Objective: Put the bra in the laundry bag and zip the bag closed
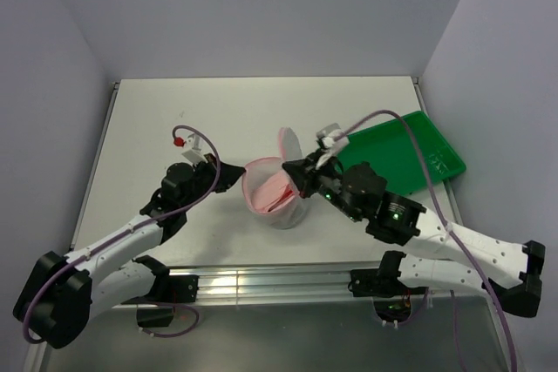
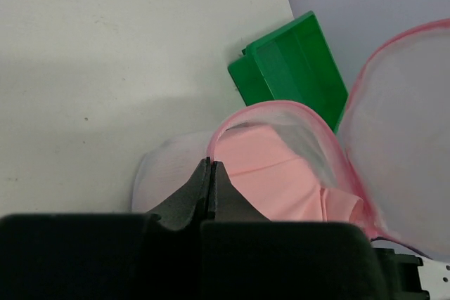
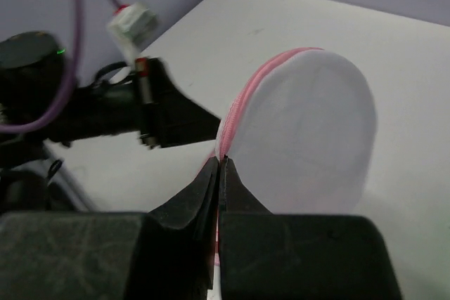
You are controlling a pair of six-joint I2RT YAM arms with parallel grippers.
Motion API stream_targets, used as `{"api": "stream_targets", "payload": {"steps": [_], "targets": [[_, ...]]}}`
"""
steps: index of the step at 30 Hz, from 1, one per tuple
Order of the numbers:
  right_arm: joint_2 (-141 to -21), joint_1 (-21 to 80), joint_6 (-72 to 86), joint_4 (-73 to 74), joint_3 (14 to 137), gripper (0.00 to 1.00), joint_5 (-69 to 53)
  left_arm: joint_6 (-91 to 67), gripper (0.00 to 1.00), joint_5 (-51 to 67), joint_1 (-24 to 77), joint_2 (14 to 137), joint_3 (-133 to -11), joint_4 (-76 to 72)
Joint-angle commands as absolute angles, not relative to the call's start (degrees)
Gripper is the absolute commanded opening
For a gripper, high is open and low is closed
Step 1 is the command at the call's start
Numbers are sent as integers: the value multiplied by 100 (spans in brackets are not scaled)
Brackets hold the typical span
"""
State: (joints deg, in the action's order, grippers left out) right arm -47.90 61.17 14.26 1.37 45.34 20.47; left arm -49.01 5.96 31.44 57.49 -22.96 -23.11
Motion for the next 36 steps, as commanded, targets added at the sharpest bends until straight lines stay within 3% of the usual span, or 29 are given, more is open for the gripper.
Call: {"api": "stream_targets", "payload": {"steps": [1, 4, 6, 9, 10, 12, 21, 27, 29, 32, 36], "targets": [[-6128, 6345, 985, 684, 5369, 0, 582, -5079, 0, 861, 3120, 5845, -2453, -3251], [-7071, 6460, 958, 976, 5704, 0, 457, -5028, 0, 931, 3041, 5801, -2347, -3253], [-7329, 6434, 993, 896, 5774, 6, 571, -5010, 0, 940, 2971, 5713, -2207, -3208], [-7445, 6434, 1229, 1125, 5897, 41, 799, -5133, 0, 1045, 2918, 5616, -2005, -3392], [-7279, 6425, 1283, 1125, 5871, 63, 852, -5107, 0, 1089, 2892, 5668, -2021, -3366], [-6972, 6381, 1519, 1134, 5784, 79, 897, -5019, 0, 1186, 2830, 5713, -2100, -3252], [-5573, 6004, 3116, 580, 4037, 76, 1467, -5071, 0, 1468, 2619, 5959, -2013, -3603], [-4931, 4794, 4620, -156, 2658, 59, 1048, -4948, 0, 1635, 2487, 6100, -2224, -3533], [-4755, 4510, 4868, -595, 2392, 61, 581, -5036, 0, 1687, 2435, 6126, -2197, -3629], [-4816, 4228, 5133, -1165, 2110, 72, 143, -4949, 0, 1862, 2408, 6319, -2355, -3604], [-5246, 4043, 5395, -1906, 1917, 74, -439, -5062, 0, 1951, 2391, 6460, -2277, -3849]]}}
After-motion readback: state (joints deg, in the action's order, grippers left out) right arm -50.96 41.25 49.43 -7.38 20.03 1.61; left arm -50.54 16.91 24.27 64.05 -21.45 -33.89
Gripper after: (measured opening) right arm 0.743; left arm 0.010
